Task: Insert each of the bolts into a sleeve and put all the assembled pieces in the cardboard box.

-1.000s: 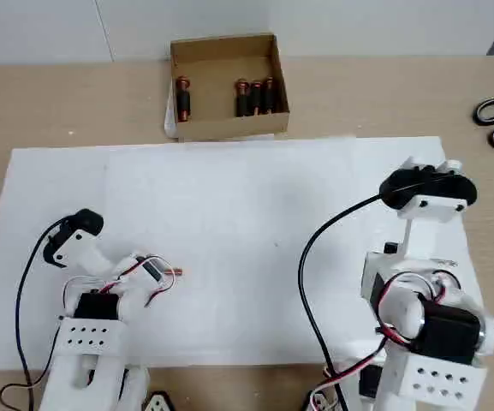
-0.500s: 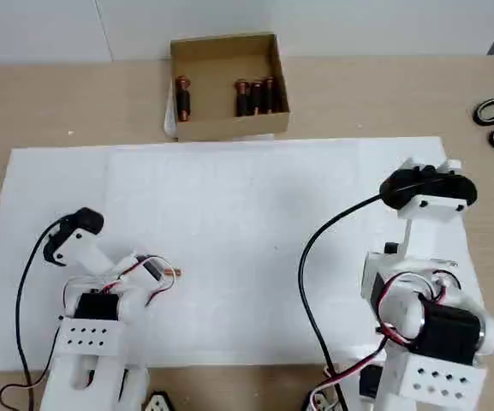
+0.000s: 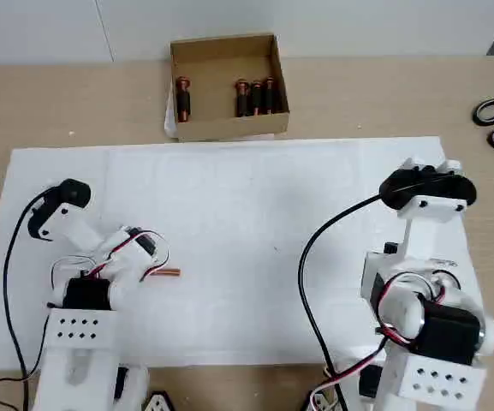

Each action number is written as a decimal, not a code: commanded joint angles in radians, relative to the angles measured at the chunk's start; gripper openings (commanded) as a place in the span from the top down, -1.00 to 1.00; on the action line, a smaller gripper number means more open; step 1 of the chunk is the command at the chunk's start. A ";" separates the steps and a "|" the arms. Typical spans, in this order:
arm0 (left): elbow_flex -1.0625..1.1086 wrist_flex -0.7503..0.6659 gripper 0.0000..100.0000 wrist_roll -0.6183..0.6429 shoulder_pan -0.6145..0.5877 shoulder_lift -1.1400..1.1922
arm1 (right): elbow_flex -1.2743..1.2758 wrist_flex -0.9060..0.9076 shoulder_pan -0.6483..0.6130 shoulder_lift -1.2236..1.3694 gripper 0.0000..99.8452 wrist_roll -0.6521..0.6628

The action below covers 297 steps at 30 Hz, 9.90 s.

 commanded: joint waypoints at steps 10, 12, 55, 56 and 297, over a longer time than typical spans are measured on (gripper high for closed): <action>-0.028 0.127 0.71 0.002 0.041 -0.002 | -0.005 -0.038 0.004 -0.007 0.97 -0.005; -0.024 0.126 0.71 0.002 0.038 -0.002 | -0.005 -0.033 0.004 -0.007 0.97 -0.005; -0.789 0.727 0.71 0.020 0.035 0.914 | -0.005 -0.027 0.005 -0.013 0.97 -0.005; -0.806 0.729 0.73 0.060 0.035 0.927 | -0.005 -0.027 0.005 -0.013 0.97 -0.005; -0.157 -0.072 0.99 -0.385 0.600 -0.657 | 0.643 -0.558 -0.857 -0.713 0.99 -0.008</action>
